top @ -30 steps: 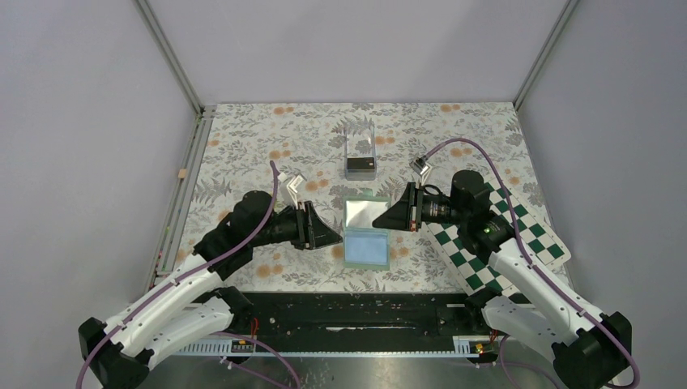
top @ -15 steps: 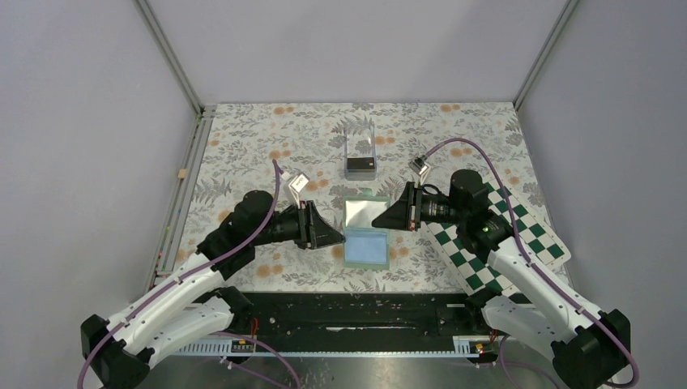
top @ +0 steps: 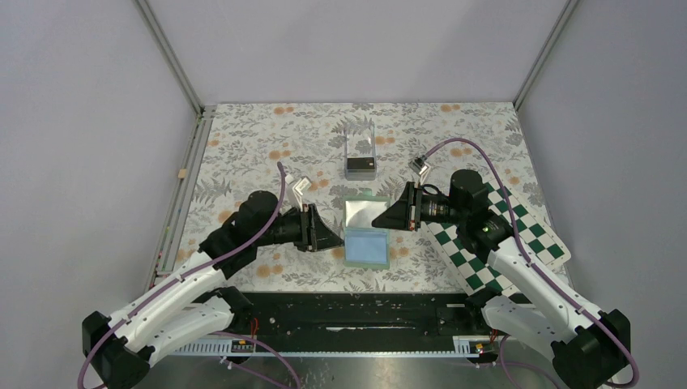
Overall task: Put the credit cards into the card holder
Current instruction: Turn over the card slot in the card holder.
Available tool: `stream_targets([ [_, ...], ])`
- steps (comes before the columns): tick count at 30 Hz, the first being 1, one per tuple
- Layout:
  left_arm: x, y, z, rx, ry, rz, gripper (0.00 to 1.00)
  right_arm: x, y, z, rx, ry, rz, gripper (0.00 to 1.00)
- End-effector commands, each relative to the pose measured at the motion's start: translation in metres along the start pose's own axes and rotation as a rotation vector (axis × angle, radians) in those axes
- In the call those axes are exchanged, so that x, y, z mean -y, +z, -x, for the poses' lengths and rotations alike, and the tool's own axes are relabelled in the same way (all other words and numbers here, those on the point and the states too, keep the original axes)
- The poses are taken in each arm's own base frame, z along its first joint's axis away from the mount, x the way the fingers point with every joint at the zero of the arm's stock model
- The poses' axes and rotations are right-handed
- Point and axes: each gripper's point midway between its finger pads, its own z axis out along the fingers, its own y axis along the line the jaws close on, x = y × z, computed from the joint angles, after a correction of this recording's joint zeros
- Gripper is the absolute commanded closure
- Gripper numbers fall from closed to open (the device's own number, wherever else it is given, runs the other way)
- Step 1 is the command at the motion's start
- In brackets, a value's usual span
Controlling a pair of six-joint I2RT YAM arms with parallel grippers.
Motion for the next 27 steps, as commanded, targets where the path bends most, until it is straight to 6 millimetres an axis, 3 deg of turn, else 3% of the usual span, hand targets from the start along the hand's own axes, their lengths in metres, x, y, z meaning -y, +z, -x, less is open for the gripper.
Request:
stream_targets([
  [1, 0.002, 0.000, 0.001, -0.007, 0.043, 0.015, 0.65, -0.019, 0.000, 0.007, 0.016, -0.053, 0.048, 1.00],
  [8, 0.018, 0.007, 0.000, -0.014, 0.057, -0.044, 0.65, -0.016, -0.001, 0.005, 0.011, -0.048, 0.045, 1.00],
  [16, 0.035, 0.001, 0.009, 0.014, 0.082, -0.086, 0.67, -0.010, 0.000, 0.001, 0.006, -0.047, 0.036, 1.00],
  [21, 0.031, -0.004, 0.011, 0.039, 0.087, -0.054, 0.66, -0.007, 0.000, 0.001, 0.010, -0.055, 0.031, 1.00],
  [27, 0.021, -0.012, 0.022, 0.142, 0.048, 0.001, 0.46, -0.011, -0.002, 0.003, 0.039, -0.073, 0.048, 1.00],
])
